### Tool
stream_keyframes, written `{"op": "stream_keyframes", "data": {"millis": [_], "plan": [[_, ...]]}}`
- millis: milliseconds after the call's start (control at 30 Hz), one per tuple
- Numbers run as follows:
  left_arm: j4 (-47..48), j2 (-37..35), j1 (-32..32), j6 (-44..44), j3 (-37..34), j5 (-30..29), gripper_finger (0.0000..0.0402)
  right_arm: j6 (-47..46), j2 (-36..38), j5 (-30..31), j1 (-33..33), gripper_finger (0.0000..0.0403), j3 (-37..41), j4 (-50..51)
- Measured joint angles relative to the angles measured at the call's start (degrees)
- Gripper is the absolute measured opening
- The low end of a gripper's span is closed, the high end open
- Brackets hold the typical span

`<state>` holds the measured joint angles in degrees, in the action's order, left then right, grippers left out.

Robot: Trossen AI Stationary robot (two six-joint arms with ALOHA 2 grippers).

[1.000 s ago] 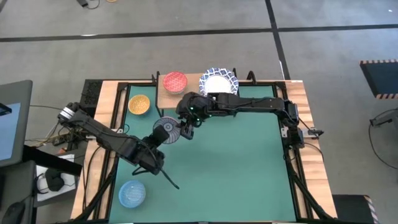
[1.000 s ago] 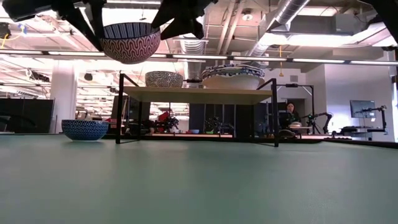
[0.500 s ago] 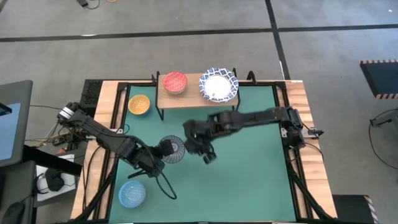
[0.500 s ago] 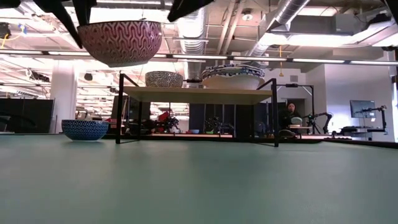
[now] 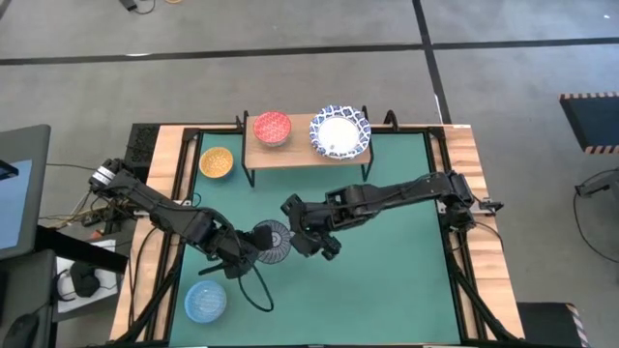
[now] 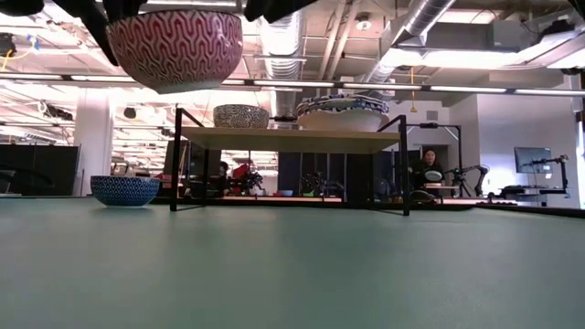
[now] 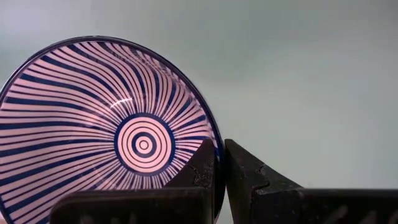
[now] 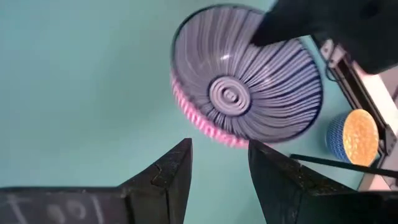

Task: Place and stack bowls onto a shelf
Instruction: Stack the patterned blue bowl on top of the red bowl on the shelf

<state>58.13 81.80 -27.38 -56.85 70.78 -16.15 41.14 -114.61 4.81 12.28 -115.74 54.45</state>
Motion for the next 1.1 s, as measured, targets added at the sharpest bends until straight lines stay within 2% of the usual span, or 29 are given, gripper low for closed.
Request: {"op": "stream_keyframes", "data": {"millis": [233, 333, 433, 567, 733, 900, 1100], "plan": [[-0.1, -0.2, 0.3, -7.2, 0.0, 1.4, 0.0002, 8.8, 0.0, 0.5, 1.8, 0.0182, 0.0, 0.8], [-0.9, -0.2, 1.5, -6.4, -0.3, 1.3, 0.0003, 6.3, 0.0, 6.6, 2.2, 0.0181, 0.0, 0.6], [-4.7, -0.2, 3.7, -2.3, -2.8, 2.6, 0.0003, -5.9, 0.0, 10.8, 0.3, 0.0176, 0.0, 0.7], [-10.9, -0.2, 6.1, 4.9, -9.0, 6.0, 0.0003, -26.5, 0.4, 10.8, -3.8, 0.0163, 0.0, 4.3], [-25.9, -0.1, 6.9, 10.8, -18.4, 9.2, 0.0003, -38.4, 1.2, 10.4, -5.2, 0.0146, -0.1, 8.0], [-38.3, -0.1, 7.6, 16.9, -24.3, 9.2, 0.0003, -51.5, 1.3, 11.2, -4.9, 0.0139, 1.7, 7.8], [-41.8, -0.1, 7.3, 19.4, -25.3, 5.4, 0.0003, -74.5, 1.1, 14.3, -4.4, 0.0139, 10.3, 7.5]]}}
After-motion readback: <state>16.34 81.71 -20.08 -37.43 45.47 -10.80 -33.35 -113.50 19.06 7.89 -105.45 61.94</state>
